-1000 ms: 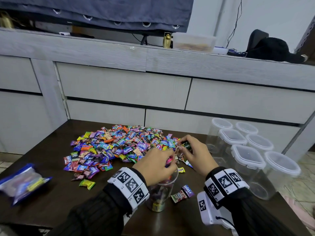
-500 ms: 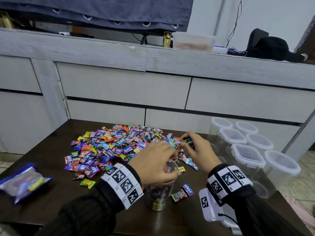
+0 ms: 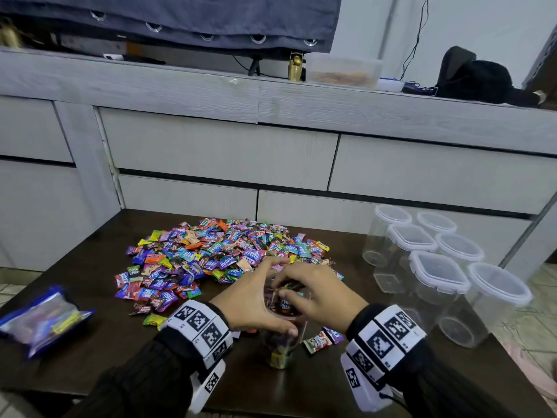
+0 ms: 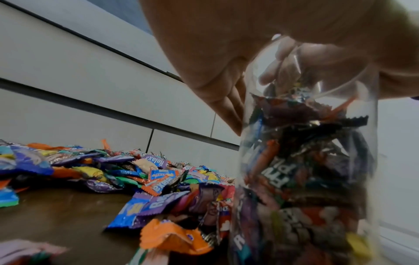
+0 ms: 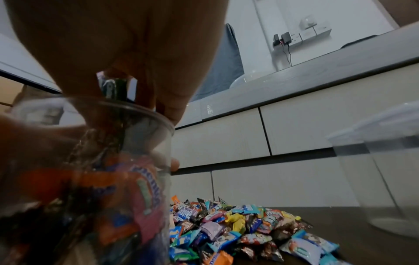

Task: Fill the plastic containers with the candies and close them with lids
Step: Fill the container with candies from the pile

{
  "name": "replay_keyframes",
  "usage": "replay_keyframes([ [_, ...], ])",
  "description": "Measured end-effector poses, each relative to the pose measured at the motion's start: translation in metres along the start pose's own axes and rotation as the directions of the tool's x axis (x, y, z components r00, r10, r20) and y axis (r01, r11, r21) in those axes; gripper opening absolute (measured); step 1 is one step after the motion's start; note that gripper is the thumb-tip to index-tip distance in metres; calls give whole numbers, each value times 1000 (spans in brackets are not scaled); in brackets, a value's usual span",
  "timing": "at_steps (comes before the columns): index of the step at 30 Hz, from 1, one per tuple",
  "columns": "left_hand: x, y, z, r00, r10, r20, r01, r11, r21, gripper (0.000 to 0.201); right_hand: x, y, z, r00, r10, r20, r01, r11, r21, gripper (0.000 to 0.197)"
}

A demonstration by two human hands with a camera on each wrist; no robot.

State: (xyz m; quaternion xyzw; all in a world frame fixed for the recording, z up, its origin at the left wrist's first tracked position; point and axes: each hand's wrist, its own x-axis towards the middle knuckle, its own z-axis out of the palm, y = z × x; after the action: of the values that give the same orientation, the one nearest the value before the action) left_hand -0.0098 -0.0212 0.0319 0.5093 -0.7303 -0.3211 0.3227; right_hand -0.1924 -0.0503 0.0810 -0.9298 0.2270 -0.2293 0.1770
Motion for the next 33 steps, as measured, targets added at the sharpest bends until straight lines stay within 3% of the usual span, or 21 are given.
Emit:
replay_keyframes([
  [6,-4,-10,7,996,-16,-84,0,984,-181,112,9,-6,-9,986,33,166,-14,993,-119,37],
  [9,-8,-13,15,993,-32,-112,4,970,-243,101,12,-9,-12,978,59,198,-45,996,-74,39],
  [11,-9,-12,19,992,-36,-123,2,964,-265,92,10,-10,-14,990,78,119,-86,994,66,28],
  [13,-8,-12,18,992,-45,-116,13,963,-268,90,5,-5,-16,982,148,-115,-129,979,157,14],
  [15,-7,-12,14,995,-52,-84,30,969,-244,88,-5,11,-16,897,320,-305,-294,947,127,17],
  [16,-6,-12,12,996,-55,-67,37,972,-234,87,-13,21,-15,846,441,-300,-432,896,98,25],
  [18,-7,-13,7,997,-61,-44,49,972,-231,86,-32,43,-4,718,690,-91,-695,716,-61,57],
  [20,-9,-14,3,997,-64,-39,53,968,-246,86,-52,58,17,548,826,133,-784,563,-263,86],
  [21,-10,-15,2,997,-65,-39,53,966,-254,86,-59,63,28,480,855,196,-801,519,-298,91],
  [23,-12,-15,1,997,-65,-41,52,964,-261,85,-65,69,45,425,866,262,-834,488,-259,88],
  [26,-12,-17,1,997,-58,-49,43,961,-274,83,-53,78,58,463,857,226,-835,507,-214,72],
  [30,-12,-20,2,997,-51,-51,34,955,-294,83,-31,91,71,585,801,126,-768,597,-232,44],
  [33,-11,-21,4,997,-48,-61,27,951,-308,82,-15,97,77,636,766,93,-723,634,-274,40],
])
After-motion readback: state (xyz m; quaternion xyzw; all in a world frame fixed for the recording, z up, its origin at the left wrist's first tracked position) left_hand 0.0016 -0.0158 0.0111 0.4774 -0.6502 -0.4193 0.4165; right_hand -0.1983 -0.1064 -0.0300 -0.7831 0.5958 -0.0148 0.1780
